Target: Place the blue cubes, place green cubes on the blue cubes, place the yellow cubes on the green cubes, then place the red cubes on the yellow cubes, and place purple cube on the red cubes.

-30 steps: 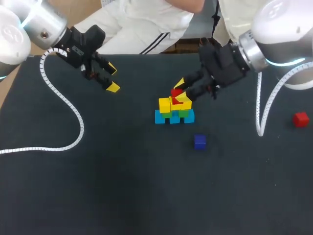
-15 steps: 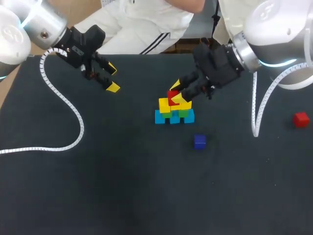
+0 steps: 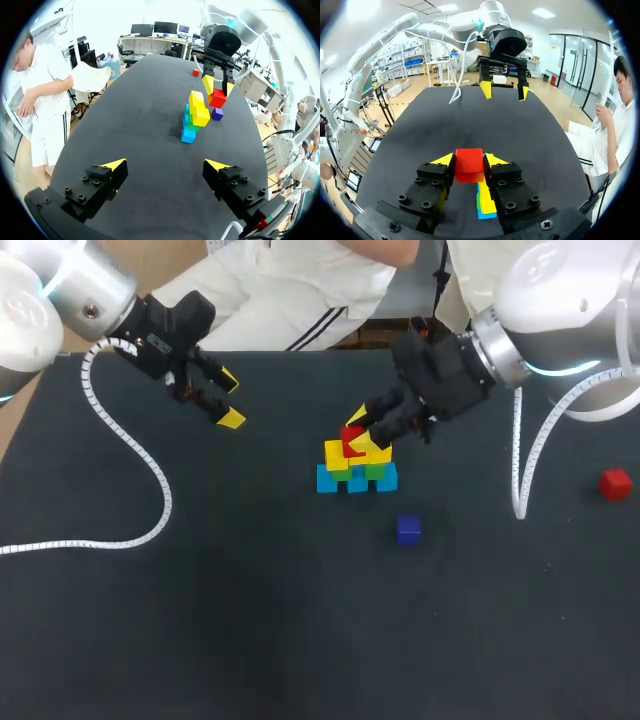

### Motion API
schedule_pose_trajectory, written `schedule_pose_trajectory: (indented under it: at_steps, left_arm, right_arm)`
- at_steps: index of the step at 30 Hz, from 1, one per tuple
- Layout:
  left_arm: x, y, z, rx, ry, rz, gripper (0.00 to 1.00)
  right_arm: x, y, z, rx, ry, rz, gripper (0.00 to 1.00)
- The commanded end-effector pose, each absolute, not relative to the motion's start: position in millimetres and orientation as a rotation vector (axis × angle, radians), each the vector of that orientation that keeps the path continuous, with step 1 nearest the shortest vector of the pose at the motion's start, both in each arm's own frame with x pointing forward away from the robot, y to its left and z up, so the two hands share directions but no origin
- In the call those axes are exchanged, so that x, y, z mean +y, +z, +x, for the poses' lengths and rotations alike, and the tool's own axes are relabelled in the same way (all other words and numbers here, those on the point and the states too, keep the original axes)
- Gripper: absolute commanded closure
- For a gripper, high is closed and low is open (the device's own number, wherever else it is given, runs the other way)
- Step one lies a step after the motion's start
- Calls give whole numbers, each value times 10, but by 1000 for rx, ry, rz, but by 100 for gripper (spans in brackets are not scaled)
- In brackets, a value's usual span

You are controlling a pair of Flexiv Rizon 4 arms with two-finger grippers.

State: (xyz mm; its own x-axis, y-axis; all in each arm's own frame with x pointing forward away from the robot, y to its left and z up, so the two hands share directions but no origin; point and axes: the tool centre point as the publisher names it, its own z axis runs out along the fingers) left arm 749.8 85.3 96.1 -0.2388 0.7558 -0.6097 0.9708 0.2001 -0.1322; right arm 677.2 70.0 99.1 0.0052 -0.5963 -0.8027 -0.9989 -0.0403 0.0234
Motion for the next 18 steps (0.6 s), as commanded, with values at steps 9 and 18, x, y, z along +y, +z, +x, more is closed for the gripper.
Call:
schedule_pose_trajectory:
  at_steps: [9, 18]
  left_arm:
    - [861, 960, 7491, 2066, -703, 1609, 0]
    - [861, 960, 7491, 2066, -703, 1609, 0]
  right_arm:
    - [716, 963, 6880, 1633, 905, -1701, 100]
    - [724, 921, 6903, 1637, 921, -1694, 100]
